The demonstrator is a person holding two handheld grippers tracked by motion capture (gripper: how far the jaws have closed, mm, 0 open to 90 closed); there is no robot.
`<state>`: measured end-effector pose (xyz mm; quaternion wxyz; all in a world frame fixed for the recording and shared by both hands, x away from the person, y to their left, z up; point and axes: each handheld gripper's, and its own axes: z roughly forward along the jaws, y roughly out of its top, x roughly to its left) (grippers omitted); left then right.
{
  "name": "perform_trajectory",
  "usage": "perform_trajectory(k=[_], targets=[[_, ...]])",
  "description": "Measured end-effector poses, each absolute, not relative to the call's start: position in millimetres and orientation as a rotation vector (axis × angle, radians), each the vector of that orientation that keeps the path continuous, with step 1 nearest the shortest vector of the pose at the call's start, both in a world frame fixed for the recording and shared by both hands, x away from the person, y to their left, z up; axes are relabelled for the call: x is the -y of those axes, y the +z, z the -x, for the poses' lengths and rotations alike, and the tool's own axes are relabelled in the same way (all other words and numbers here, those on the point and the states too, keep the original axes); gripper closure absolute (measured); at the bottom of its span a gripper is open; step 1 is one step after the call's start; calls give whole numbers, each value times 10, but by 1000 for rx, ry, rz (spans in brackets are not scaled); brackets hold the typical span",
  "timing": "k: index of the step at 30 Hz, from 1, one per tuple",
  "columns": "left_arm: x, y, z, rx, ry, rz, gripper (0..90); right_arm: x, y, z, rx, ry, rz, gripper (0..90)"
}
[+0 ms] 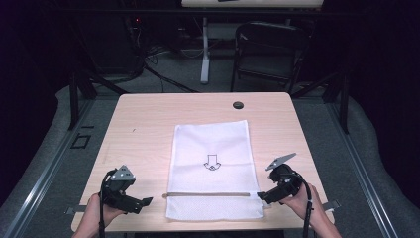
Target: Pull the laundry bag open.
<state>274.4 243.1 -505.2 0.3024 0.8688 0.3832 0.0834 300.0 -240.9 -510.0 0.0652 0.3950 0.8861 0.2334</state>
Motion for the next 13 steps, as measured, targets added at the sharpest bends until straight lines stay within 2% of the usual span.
perform_trajectory(k=[6, 13], targets=[[-2460, -5082, -2746, -1043, 258, -2293, 60, 2566, -5119, -2868, -2622, 688, -1216, 90], [-2402, -5128, -2754, -1024, 268, -2328, 61, 2626, -5176, -2892, -2615, 636, -1216, 33]])
